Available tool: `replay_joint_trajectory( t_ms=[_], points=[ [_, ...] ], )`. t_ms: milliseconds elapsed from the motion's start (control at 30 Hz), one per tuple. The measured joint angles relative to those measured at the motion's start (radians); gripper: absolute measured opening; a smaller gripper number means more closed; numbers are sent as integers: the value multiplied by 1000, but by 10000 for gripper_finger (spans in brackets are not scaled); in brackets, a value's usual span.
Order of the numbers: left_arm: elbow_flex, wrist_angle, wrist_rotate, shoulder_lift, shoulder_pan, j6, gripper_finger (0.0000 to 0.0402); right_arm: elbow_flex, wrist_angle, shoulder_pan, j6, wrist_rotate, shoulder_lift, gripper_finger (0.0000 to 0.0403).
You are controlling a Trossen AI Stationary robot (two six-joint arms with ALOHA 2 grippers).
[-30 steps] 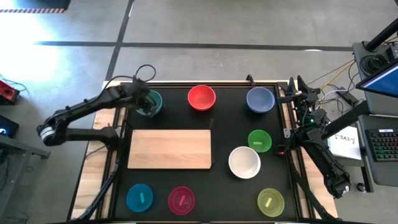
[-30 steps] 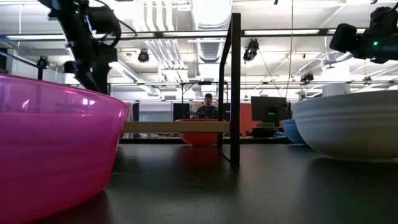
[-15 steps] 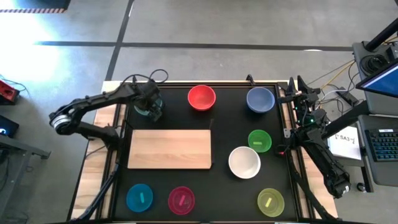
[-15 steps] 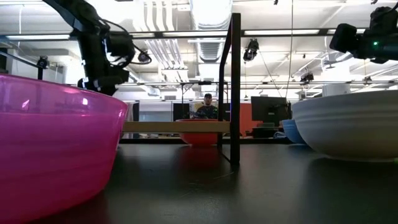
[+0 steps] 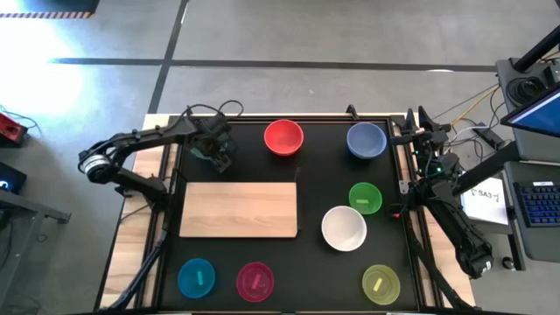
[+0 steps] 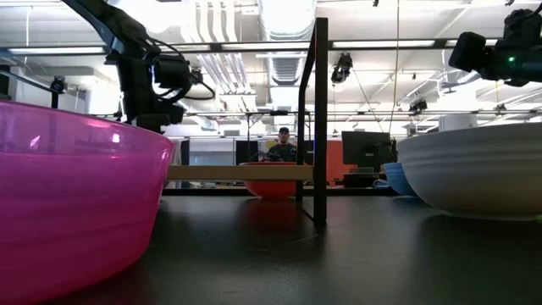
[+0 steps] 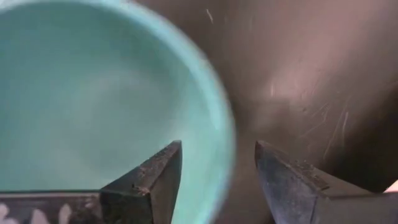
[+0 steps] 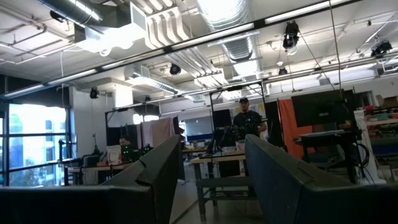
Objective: Place and stack bowls onto a shelf
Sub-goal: Put the green bowl on the shelf
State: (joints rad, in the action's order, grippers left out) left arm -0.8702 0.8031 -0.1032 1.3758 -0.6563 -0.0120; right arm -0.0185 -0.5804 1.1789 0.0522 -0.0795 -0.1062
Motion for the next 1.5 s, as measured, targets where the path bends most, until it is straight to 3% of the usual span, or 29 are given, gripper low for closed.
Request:
replay_joint_trajectory(
  t_ms=[400,767,933,1133,1500],
  points=[
    [-33,10,-16,3,-9,4,176,0,0,0,0,0,0,171],
    [-32,-48,-19,131,-16,20,161,0,0,0,0,0,0,171],
    [-32,-48,-20,155,-15,21,117,0,0,0,0,0,0,171],
    [-32,-48,-20,139,-15,11,13,0,0,0,0,0,0,171],
    [-32,16,-10,88,34,-5,1,0,0,0,0,0,0,171]
  ],
)
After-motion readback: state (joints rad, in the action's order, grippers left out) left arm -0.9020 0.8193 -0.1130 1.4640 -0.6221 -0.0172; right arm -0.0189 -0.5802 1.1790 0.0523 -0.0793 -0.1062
